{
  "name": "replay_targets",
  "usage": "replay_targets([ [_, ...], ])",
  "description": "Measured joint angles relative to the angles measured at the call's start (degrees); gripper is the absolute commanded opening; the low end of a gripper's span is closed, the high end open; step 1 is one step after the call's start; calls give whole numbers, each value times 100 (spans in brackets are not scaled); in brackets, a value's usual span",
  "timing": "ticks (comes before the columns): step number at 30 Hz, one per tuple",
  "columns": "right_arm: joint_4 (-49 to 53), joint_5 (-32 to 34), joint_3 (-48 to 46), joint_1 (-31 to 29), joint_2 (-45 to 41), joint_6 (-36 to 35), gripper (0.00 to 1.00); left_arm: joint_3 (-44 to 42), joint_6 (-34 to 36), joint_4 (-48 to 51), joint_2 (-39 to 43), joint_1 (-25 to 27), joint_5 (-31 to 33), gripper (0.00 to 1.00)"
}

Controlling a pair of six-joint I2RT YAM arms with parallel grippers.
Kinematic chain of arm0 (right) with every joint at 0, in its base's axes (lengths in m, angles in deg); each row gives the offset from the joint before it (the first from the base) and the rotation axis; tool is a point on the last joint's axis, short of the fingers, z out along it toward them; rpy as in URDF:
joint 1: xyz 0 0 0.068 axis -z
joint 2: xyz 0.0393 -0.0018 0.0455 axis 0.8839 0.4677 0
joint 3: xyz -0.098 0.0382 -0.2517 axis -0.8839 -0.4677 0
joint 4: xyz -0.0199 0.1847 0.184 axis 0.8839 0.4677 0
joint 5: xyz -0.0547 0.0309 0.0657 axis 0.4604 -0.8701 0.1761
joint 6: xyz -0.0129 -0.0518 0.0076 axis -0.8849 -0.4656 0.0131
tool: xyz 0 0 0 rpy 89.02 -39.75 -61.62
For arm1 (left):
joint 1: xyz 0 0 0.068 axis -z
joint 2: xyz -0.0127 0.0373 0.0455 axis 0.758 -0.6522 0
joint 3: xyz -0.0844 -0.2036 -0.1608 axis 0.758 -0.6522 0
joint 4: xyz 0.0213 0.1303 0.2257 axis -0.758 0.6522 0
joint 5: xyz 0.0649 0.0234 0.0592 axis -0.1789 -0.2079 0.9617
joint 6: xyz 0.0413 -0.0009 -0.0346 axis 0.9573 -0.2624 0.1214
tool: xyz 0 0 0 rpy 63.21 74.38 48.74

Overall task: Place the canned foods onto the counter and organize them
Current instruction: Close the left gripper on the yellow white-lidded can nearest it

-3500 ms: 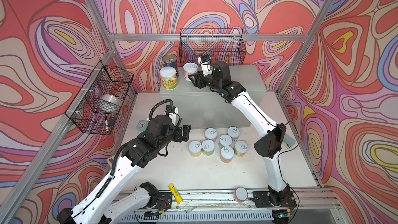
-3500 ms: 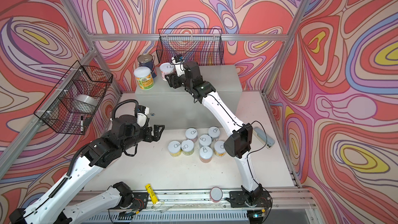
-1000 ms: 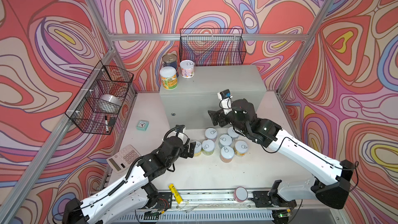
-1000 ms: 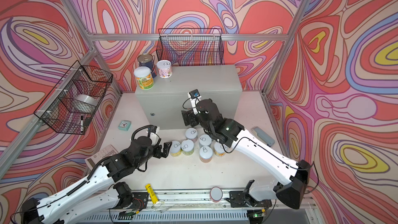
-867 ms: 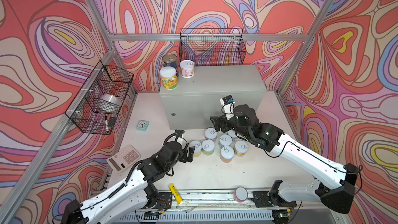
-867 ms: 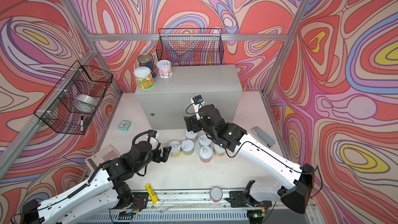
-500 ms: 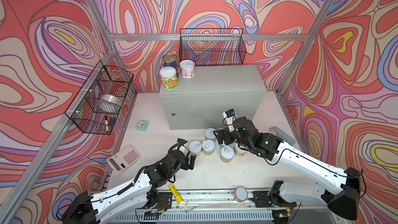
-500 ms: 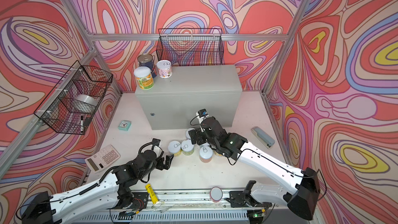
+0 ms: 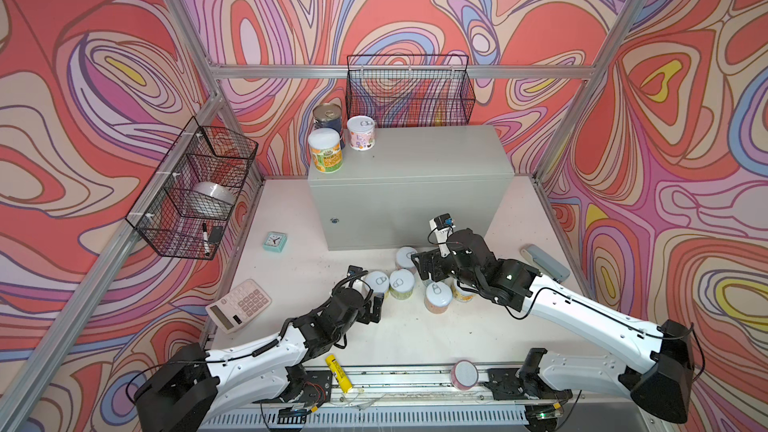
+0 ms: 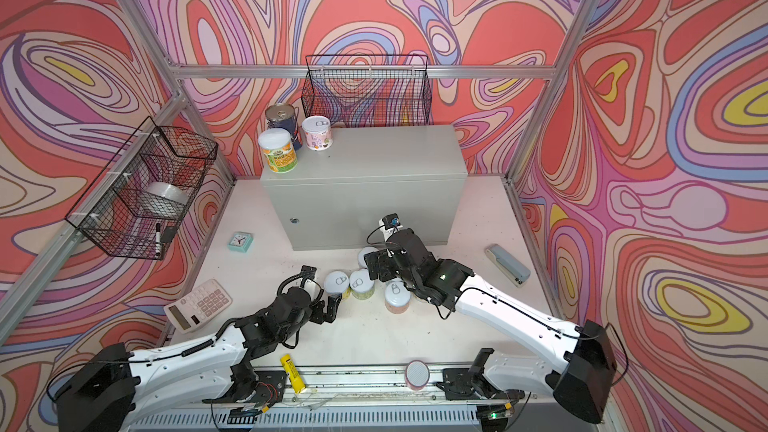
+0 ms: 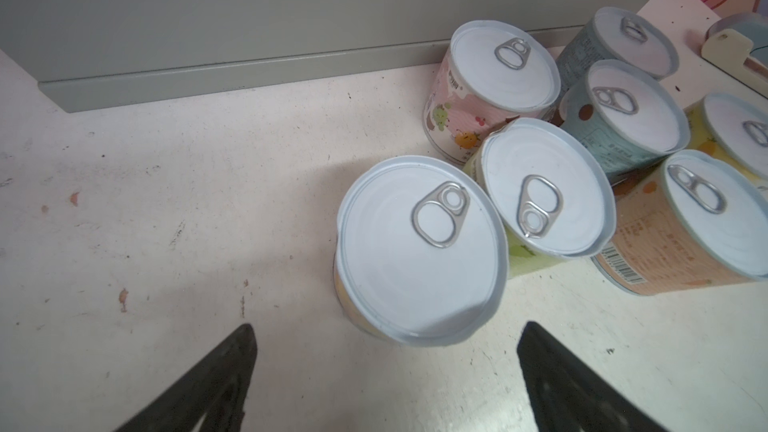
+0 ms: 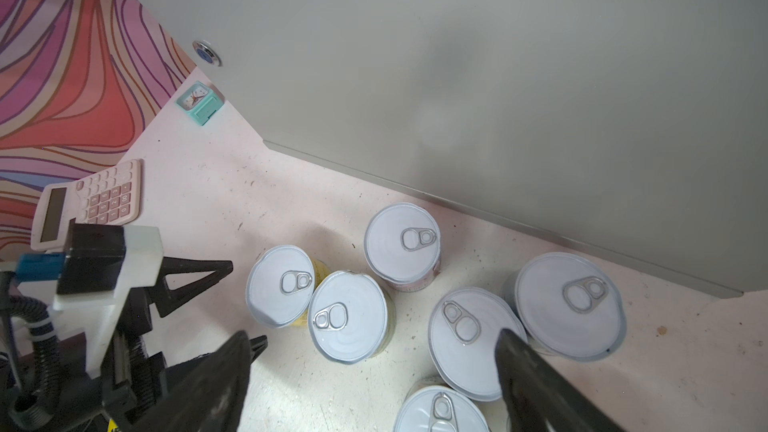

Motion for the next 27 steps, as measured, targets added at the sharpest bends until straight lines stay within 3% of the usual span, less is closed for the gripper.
replay_targets([
  [18,-94,85,-70,9,127,-63,94,535,59,-1187,-2098,0,138,98],
  [27,-164,57,-105,116,129,-66,94,549,-46,-1488,-2481,-111,195,99],
])
